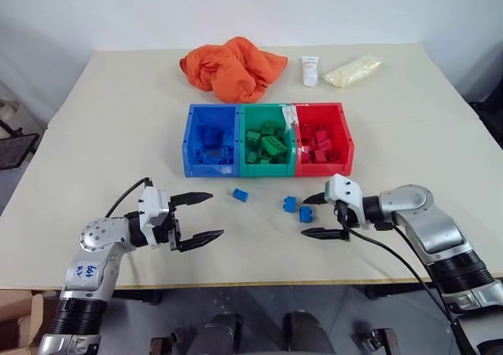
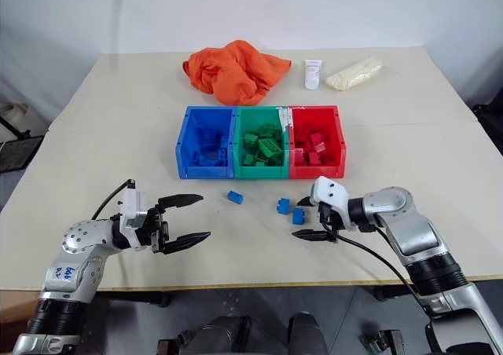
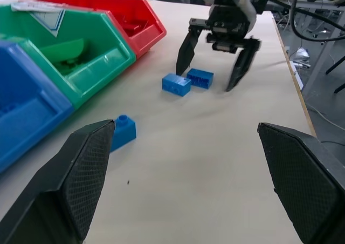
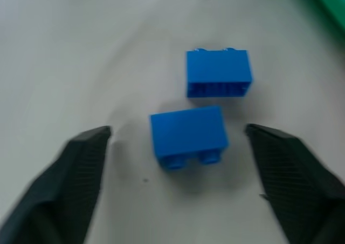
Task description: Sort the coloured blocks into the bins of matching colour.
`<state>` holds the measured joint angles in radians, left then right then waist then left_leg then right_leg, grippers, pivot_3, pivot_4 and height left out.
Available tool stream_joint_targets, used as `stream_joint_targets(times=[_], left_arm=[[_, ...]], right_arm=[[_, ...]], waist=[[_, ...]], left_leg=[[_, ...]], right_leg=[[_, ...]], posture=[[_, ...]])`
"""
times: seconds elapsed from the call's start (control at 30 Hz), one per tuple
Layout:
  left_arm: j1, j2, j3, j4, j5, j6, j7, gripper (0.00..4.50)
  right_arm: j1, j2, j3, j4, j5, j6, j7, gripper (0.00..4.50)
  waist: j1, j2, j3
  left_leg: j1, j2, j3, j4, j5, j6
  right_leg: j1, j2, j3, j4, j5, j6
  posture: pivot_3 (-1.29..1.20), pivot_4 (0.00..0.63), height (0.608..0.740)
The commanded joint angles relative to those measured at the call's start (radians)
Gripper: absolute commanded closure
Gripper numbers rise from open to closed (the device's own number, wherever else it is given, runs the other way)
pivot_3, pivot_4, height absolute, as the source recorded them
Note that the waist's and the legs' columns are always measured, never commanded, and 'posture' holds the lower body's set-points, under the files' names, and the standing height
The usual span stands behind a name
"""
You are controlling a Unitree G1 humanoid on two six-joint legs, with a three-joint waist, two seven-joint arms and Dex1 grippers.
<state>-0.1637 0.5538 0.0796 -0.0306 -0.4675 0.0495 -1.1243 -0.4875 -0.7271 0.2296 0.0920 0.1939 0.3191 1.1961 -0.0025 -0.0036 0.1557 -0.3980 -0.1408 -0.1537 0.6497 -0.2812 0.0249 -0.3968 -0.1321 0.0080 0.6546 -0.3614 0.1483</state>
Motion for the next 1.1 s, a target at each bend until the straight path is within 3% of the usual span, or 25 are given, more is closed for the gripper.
stream_joint_targets(times=[0.03, 0.17, 0.2, 0.43, 0.6, 0.87, 1.03, 1.1], left_arm=[[0.013, 0.006, 0.021, -0.036, -0.018, -0.002, 0.010, 0.00], [-0.002, 0.006, 0.021, -0.018, -0.016, -0.005, 0.012, 0.00], [-0.007, 0.006, 0.021, -0.010, -0.014, -0.008, 0.011, 0.00], [-0.044, 0.003, 0.021, 0.038, -0.006, -0.023, 0.005, 0.00], [-0.080, 0.000, 0.016, 0.078, 0.001, -0.041, 0.001, 0.00], [-0.114, -0.003, 0.010, 0.108, 0.009, -0.064, 0.006, 0.00], [-0.090, -0.004, 0.015, 0.074, 0.007, -0.063, 0.023, 0.00], [-0.078, 0.000, 0.019, 0.062, 0.006, -0.062, 0.028, 0.00]], right_arm=[[0.003, 0.017, -0.005, 0.014, -0.005, -0.025, 0.001, 1.59], [0.005, 0.010, -0.039, -0.026, 0.016, -0.020, -0.003, 2.96], [0.005, 0.007, -0.050, -0.042, 0.023, -0.011, -0.009, 3.04], [-0.079, 0.031, -0.126, -0.151, 0.097, 0.091, -0.063, 3.04], [-0.234, 0.116, -0.102, -0.087, 0.098, 0.077, -0.077, 3.04], [-0.540, 0.448, 0.019, 0.333, -0.039, -0.138, -0.159, 3.04], [-0.688, 0.628, 0.025, 0.667, -0.131, -0.300, -0.320, 3.04], [-0.740, 0.678, 0.010, 0.779, -0.151, -0.362, -0.374, 2.28]], waist=[[0.001, 0.000, 0.000], [0.001, 0.000, 0.000], [0.001, 0.000, 0.000], [-0.002, 0.000, 0.000], [-0.002, 0.000, 0.000], [-0.029, 0.000, 0.000], [-0.046, 0.000, 0.000], [-0.054, 0.000, 0.000]], left_leg=[[0.001, 0.000, 0.000, 0.000, 0.000, 0.000], [0.001, 0.000, 0.000, 0.000, 0.000, 0.000], [0.001, 0.000, 0.000, 0.000, 0.000, 0.000], [0.001, 0.000, 0.000, -0.001, 0.000, 0.000], [0.001, 0.001, 0.000, -0.001, 0.000, -0.001], [0.002, 0.001, -0.001, -0.002, -0.001, -0.001], [0.002, 0.000, -0.002, -0.003, -0.001, -0.001], [0.002, 0.000, -0.003, -0.003, -0.001, -0.001]], right_leg=[[0.001, 0.000, 0.000, 0.000, 0.000, 0.000], [0.001, 0.000, 0.000, -0.001, 0.000, 0.000], [0.001, 0.000, 0.000, -0.001, 0.000, 0.000], [0.001, 0.000, 0.000, -0.001, 0.000, 0.000], [0.001, 0.000, 0.000, 0.000, 0.000, 0.000], [0.000, 0.000, 0.000, 0.004, 0.000, 0.000], [-0.001, 0.001, -0.002, 0.007, 0.000, 0.000], [-0.001, 0.001, -0.002, 0.008, 0.000, 0.000]], posture=[[0.00, 0.150, 0.740], [0.00, 0.150, 0.740], [0.00, 0.150, 0.740], [0.00, 0.150, 0.740], [0.00, 0.150, 0.740], [0.00, 0.150, 0.740], [0.00, 0.150, 0.740], [0.00, 0.150, 0.740]])
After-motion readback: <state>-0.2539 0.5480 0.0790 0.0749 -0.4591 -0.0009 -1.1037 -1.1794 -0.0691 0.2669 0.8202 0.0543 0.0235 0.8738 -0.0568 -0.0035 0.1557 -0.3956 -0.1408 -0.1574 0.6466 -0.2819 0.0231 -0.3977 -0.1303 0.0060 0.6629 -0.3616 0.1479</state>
